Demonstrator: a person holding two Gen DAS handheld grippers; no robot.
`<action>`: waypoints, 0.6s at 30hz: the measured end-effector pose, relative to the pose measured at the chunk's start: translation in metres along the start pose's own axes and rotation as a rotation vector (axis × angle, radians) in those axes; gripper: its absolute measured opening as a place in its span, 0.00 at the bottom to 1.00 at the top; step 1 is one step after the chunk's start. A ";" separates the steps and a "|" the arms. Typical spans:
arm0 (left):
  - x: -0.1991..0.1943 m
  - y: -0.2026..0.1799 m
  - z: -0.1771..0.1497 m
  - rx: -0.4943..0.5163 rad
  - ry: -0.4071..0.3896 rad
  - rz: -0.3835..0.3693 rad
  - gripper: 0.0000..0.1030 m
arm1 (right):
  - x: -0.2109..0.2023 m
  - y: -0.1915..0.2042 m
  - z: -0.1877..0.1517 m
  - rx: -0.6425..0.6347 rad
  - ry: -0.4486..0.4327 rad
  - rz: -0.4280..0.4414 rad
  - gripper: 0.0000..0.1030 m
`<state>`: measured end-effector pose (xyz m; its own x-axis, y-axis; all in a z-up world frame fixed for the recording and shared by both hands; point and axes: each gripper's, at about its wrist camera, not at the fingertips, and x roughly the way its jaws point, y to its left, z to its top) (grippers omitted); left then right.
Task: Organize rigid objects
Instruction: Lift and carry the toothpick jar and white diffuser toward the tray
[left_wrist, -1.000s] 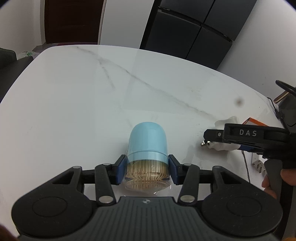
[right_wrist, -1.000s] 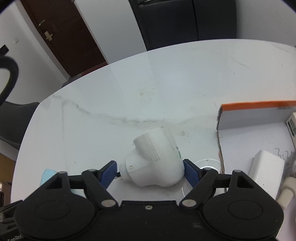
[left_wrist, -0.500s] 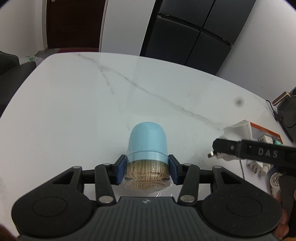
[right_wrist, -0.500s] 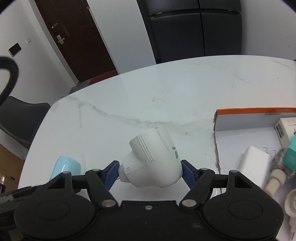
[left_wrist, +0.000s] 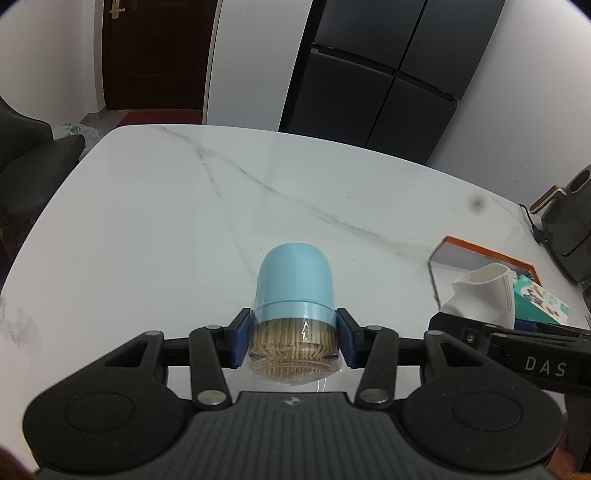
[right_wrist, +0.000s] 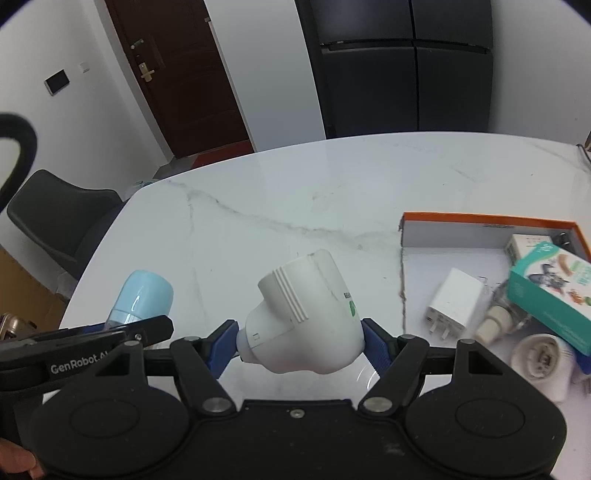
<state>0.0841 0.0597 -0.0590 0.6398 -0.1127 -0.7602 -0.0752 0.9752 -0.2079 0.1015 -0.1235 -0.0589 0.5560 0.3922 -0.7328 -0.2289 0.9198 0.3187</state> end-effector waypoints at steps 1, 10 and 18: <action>-0.004 -0.002 -0.001 0.002 -0.004 0.003 0.47 | -0.006 -0.001 -0.002 -0.003 0.000 0.004 0.83; -0.031 -0.022 -0.014 -0.017 -0.035 0.024 0.47 | -0.042 -0.015 -0.020 -0.028 -0.011 0.030 0.83; -0.048 -0.037 -0.024 -0.023 -0.057 0.032 0.47 | -0.070 -0.024 -0.034 -0.046 -0.026 0.034 0.83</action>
<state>0.0377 0.0239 -0.0299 0.6793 -0.0701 -0.7305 -0.1134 0.9734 -0.1989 0.0408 -0.1732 -0.0354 0.5676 0.4233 -0.7061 -0.2839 0.9057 0.3147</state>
